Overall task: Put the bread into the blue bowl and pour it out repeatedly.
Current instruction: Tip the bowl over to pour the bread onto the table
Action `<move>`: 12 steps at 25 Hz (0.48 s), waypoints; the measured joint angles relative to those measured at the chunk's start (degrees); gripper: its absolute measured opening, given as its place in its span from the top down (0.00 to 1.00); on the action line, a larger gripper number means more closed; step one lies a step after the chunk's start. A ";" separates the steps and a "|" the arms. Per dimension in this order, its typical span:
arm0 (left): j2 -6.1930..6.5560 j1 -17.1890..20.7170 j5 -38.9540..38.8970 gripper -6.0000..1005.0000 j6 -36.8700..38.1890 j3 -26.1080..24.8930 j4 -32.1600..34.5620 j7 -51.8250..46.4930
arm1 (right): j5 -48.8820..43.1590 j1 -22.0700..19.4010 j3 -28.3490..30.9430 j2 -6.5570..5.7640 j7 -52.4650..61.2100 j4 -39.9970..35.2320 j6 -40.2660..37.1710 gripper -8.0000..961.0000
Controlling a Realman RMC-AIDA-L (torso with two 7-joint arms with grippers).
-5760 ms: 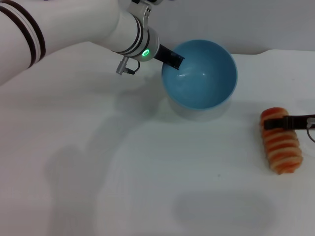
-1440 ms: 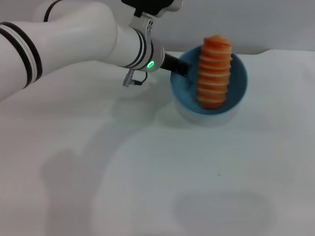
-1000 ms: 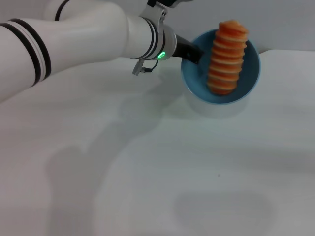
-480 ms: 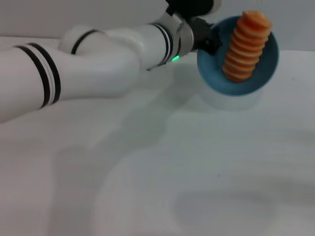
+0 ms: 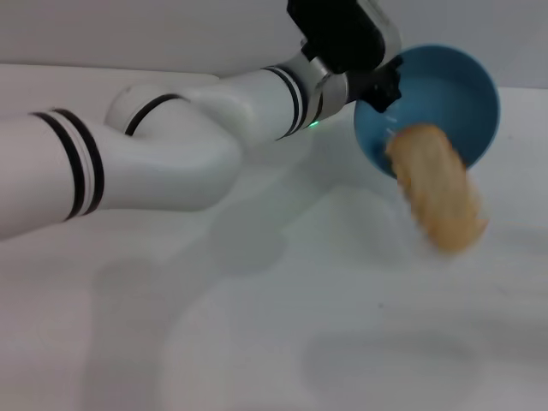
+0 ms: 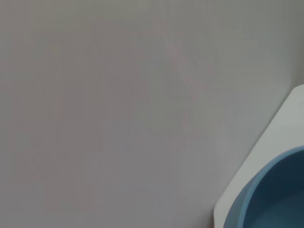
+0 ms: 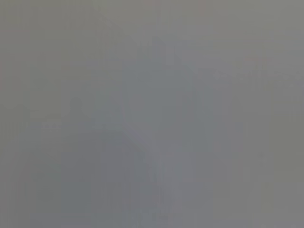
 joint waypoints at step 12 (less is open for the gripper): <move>0.01 0.23 -0.46 1.00 5.32 -5.88 1.34 -1.05 | 0.05 1.11 -0.49 -0.02 2.82 0.07 0.54 0.23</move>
